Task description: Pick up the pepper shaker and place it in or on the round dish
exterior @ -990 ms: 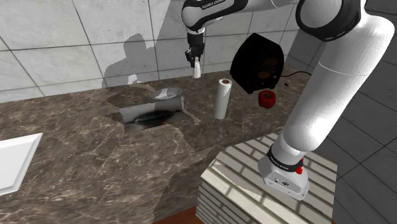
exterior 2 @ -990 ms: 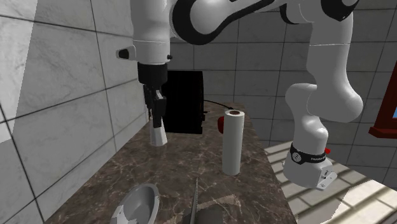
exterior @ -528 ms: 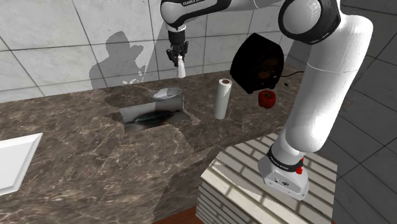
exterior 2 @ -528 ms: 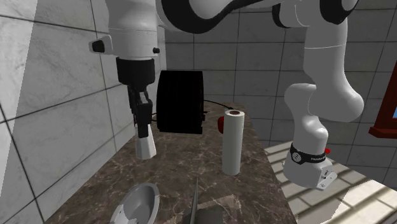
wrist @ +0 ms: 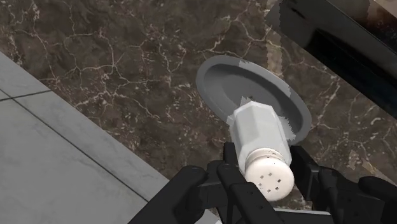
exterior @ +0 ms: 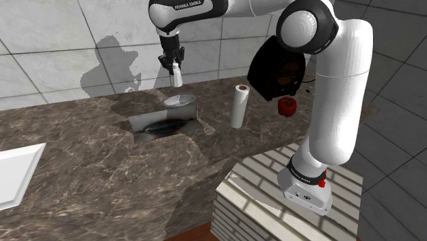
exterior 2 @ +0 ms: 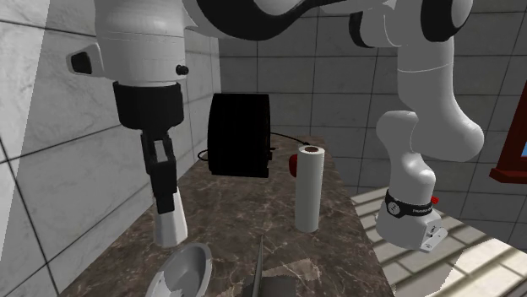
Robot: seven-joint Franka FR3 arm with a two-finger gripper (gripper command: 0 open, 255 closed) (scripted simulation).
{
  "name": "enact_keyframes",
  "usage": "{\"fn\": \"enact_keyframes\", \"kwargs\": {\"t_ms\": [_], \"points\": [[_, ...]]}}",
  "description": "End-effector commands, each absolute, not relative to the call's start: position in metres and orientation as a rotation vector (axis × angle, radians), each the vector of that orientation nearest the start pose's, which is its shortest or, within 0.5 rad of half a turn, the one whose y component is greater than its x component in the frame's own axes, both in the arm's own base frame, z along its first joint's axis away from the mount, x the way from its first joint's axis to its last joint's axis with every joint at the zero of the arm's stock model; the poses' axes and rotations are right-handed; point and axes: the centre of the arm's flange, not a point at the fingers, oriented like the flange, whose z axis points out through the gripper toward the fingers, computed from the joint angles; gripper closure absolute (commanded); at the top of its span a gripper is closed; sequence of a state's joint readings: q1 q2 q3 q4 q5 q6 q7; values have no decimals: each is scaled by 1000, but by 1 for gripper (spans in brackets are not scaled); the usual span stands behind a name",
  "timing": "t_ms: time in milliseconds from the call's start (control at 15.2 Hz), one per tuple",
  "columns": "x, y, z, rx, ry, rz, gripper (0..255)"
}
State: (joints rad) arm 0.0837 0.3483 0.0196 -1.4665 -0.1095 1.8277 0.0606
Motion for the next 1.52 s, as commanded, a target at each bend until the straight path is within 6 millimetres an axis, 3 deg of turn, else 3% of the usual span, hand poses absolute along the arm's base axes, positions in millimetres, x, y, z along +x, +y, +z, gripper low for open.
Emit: {"fn": "enact_keyframes", "kwargs": {"t_ms": [0, 924, 1452], "points": [[667, 60, 474, -3238, -110, -35, 255], [667, 60, 401, -3238, -110, -35, 255], [667, 60, 401, -3238, -110, -35, 255]]}}
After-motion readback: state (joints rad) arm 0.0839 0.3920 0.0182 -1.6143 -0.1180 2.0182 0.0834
